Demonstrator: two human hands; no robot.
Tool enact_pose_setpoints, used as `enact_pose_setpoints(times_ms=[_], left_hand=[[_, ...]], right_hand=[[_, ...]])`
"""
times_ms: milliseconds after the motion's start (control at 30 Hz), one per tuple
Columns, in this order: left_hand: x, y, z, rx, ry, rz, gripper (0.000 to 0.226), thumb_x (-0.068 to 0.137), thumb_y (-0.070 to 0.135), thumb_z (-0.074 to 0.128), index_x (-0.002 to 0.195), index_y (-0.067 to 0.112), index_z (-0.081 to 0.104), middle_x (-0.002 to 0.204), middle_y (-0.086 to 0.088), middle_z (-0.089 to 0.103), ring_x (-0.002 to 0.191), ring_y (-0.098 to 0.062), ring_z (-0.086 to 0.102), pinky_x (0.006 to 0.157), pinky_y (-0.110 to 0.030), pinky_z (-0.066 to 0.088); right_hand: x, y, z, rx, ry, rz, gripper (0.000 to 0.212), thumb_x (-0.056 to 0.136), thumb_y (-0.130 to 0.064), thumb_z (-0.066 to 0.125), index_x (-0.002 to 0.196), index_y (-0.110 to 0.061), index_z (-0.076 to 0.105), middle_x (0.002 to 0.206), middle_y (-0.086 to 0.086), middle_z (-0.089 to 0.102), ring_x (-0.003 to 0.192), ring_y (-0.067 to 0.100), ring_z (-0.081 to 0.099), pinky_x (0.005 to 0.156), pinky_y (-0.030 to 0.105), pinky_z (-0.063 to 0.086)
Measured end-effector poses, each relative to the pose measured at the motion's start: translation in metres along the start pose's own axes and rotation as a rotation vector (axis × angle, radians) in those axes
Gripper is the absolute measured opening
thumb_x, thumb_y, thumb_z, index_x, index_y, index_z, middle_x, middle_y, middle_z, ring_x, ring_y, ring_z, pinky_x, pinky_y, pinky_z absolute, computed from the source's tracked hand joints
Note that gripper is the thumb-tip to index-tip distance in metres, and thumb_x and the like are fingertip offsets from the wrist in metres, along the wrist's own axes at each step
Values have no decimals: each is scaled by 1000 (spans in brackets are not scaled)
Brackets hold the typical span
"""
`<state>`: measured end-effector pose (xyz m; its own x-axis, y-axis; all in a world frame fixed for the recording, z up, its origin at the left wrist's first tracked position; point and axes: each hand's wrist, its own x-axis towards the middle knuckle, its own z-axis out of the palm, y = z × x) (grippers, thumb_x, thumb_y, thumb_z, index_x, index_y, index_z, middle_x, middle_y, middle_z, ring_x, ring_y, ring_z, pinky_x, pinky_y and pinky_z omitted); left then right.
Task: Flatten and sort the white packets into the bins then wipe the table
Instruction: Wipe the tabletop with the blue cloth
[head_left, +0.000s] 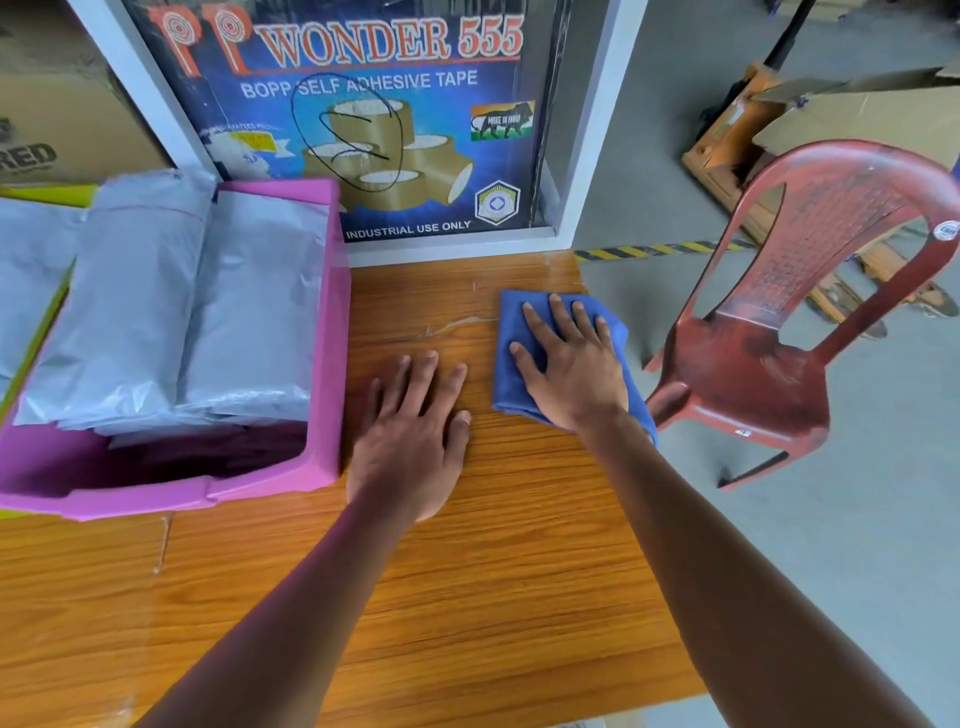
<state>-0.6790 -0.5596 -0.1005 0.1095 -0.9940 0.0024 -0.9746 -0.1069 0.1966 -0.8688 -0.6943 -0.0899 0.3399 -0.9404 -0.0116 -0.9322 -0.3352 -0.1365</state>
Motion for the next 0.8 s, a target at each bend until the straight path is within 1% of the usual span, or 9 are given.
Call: enact_pose_setpoints(times_ms=[133,200,333,433,500,600,667,800], left_hand=[[2,-1,2,-24,0,4,62,107,57,10,167,42,4,177,9,-6,162,-17,-11,131,-49,2],[4,-3,3,-26,-5,3,63,106,58,9,167,43,3,177,10,-7,162,-16,-12,131,-50,2],[1,-1,1,-18,-3,10,62,107,57,8,167,42,2,177,9,-8,162,-17,-12,131,-50,2],[1,0,-2,-25,-6,9,61,108,56,10,167,42,1,177,9,-9,162,-17,-13,131,-50,2],[1,0,-2,-36,-16,0,61,109,56,10,167,42,0,176,10,-10,162,-16,-15,131,-50,0],[3,-2,-2,-44,-8,-3,61,108,56,14,166,43,4,177,10,-6,162,-17,-12,131,-49,-1],[4,-3,1,-57,-5,-5,60,108,56,16,166,43,5,177,10,-3,162,-16,-10,131,-49,0],[5,-4,3,-53,-1,-7,61,107,59,15,166,45,6,177,10,-3,162,-18,-10,130,-51,-1]], right_hand=[[78,9,-5,-13,-3,20,72,103,-69,19,165,-34,18,173,7,17,159,33,13,130,49,8],[96,10,-5,-25,-11,21,72,103,-68,21,165,-32,19,173,8,18,159,33,13,130,47,7],[57,6,-6,20,21,14,74,102,-70,22,165,-32,22,173,8,17,159,33,13,130,46,6],[18,4,-1,23,48,6,80,97,-74,16,164,-32,27,171,8,22,158,34,18,130,47,10],[23,5,0,9,40,17,80,97,-73,15,164,-32,27,171,8,23,158,34,19,130,48,11],[67,9,-6,2,19,29,75,101,-71,21,165,-31,24,172,10,20,158,35,16,129,48,12],[86,10,-7,-11,1,42,75,102,-71,22,165,-31,22,173,10,17,158,35,14,129,47,12],[68,6,-5,-19,-1,8,75,103,-70,21,166,-30,19,173,11,13,159,35,12,130,48,7]])
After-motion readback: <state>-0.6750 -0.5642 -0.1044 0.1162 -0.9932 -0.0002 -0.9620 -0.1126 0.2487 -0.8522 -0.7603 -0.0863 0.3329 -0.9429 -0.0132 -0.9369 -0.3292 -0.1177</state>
